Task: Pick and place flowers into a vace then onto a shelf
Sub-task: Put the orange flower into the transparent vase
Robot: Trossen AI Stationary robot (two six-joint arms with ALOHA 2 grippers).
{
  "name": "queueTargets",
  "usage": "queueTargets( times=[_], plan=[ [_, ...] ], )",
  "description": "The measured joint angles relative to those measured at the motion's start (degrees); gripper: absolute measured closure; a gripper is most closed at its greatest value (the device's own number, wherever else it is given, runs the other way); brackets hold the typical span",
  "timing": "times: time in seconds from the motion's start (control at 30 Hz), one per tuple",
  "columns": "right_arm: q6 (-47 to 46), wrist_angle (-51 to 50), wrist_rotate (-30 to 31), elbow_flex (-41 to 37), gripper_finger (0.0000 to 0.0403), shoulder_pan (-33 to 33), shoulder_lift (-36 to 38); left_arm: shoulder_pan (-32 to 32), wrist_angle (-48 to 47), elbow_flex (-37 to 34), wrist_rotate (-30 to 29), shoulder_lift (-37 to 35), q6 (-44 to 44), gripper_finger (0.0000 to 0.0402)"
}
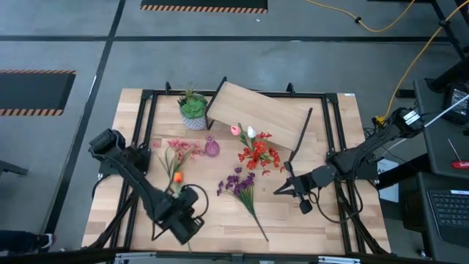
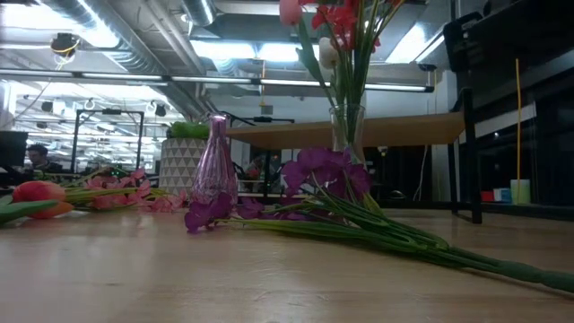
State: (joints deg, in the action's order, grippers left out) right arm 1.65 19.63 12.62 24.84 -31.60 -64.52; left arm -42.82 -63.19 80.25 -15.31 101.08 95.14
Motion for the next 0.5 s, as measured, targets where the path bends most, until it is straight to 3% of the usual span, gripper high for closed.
queueTargets(
  times=[0.2, 0.5],
  plan=[
    [0.0, -0.1, 0.0, 0.0, 0.0401, 0.0, -0.1, -4.1, -0.3, 0.0, -0.6, 2.8, 14.6, 0.0398],
    [-0.2, -0.1, -0.1, 0.0, 0.04, 0.0, -0.1, -5.1, -0.8, -0.2, -0.8, 6.7, 22.8, 0.0386]
  ],
)
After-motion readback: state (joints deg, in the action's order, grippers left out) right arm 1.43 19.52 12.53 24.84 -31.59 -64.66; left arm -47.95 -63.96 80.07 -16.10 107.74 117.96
